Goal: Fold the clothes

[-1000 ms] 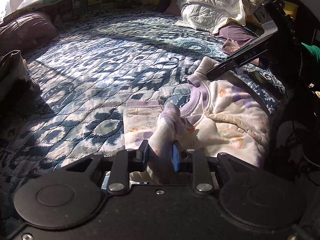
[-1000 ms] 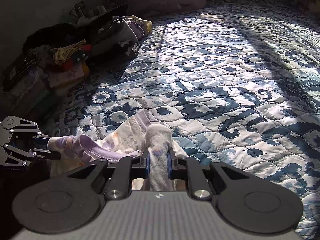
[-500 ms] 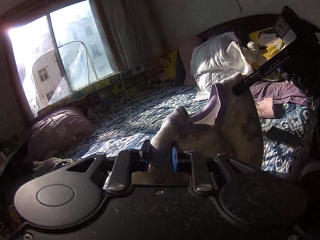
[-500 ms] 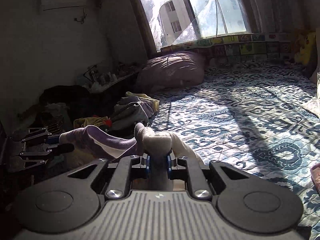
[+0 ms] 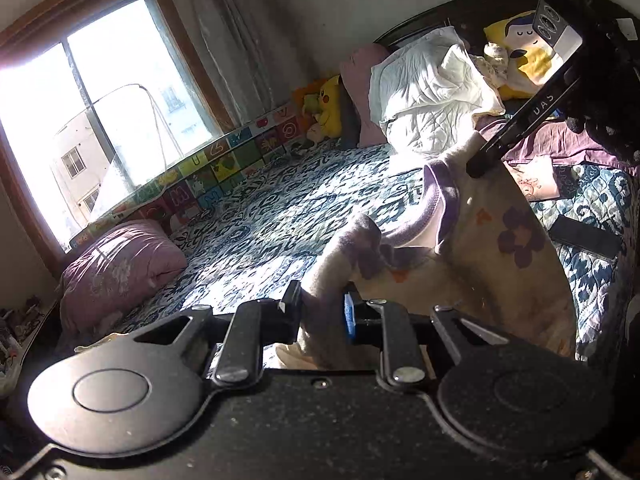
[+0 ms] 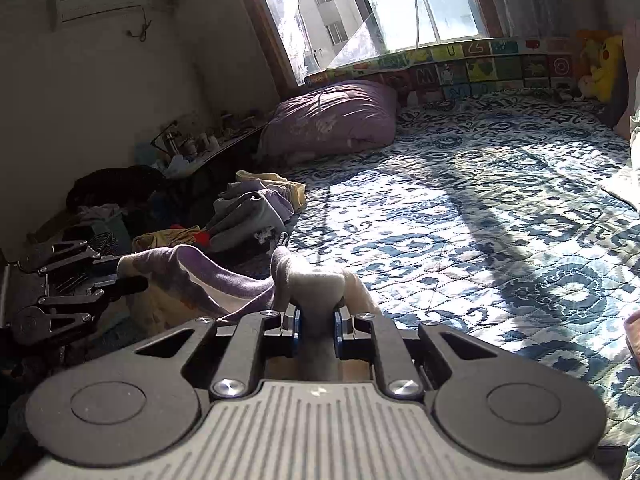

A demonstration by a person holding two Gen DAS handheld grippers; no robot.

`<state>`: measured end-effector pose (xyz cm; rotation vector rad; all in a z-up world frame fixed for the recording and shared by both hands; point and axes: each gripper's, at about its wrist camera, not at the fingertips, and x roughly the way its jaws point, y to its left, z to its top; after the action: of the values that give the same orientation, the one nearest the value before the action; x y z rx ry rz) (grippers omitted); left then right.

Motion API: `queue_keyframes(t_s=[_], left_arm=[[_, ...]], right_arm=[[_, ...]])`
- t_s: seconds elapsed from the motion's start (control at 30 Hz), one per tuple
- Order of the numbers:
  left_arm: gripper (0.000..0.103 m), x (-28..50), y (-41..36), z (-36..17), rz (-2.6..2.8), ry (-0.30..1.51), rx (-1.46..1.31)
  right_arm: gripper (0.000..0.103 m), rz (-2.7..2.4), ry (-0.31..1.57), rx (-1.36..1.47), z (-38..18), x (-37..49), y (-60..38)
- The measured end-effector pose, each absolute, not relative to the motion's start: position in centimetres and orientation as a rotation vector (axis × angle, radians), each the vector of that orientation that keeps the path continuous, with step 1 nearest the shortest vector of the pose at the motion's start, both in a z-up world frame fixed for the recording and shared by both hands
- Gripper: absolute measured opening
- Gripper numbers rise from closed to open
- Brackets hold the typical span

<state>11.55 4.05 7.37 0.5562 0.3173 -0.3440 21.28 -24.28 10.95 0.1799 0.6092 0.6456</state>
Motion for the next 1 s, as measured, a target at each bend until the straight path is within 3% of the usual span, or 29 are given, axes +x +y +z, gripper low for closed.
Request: queue_keyframes(t_s=[0.17, 0.27, 0.37, 0.5, 0.6, 0.67, 0.8, 0.87, 1.0], left_arm=[[0.019, 17.8, 3.8, 8.4, -0.201, 0.213, 0.657], [0.019, 18.0, 3.8, 10.1, -0.124, 0.031, 0.671], [0.019, 16.9, 4.2, 9.5, -0.128, -0.038, 0.674], [0.019, 14.1, 4.7, 2.6, -0.23, 0.085, 0.79], [0.029, 11.9, 5.6, -3.9, -0.419, 0.365, 0.791], [0.03, 9.9, 6.0, -6.7, -0.493, 0.476, 0.766], [0.044, 7.2, 7.1, -8.8, -0.505, 0.58, 0.627], [0.044, 7.2, 8.0, -8.3, -0.464, 0.605, 0.5], [0.044, 8.3, 8.9, -7.3, -0.339, 0.635, 0.235]], right_arm=[[0.016, 0.558, 0.454, 0.217, 12.1, 24.5, -23.9], [0.016, 0.535, 0.284, 0.202, 12.6, 23.2, -24.6], [0.016, 0.521, 0.202, 0.141, 10.9, 20.9, -24.8], [0.017, 0.557, 0.4, 0.108, 2.8, 17.9, -24.9], [0.026, 0.561, 0.727, 0.068, -4.9, 15.9, -24.3], [0.028, 0.557, 0.87, 0.055, -8.6, 14.2, -24.6], [0.038, 0.537, 0.921, 0.207, -10.2, 10.9, -26.6], [0.047, 0.507, 0.908, 0.293, -9.7, 11.1, -27.5], [0.051, 0.448, 0.87, 0.391, -8.8, 12.8, -28.5]])
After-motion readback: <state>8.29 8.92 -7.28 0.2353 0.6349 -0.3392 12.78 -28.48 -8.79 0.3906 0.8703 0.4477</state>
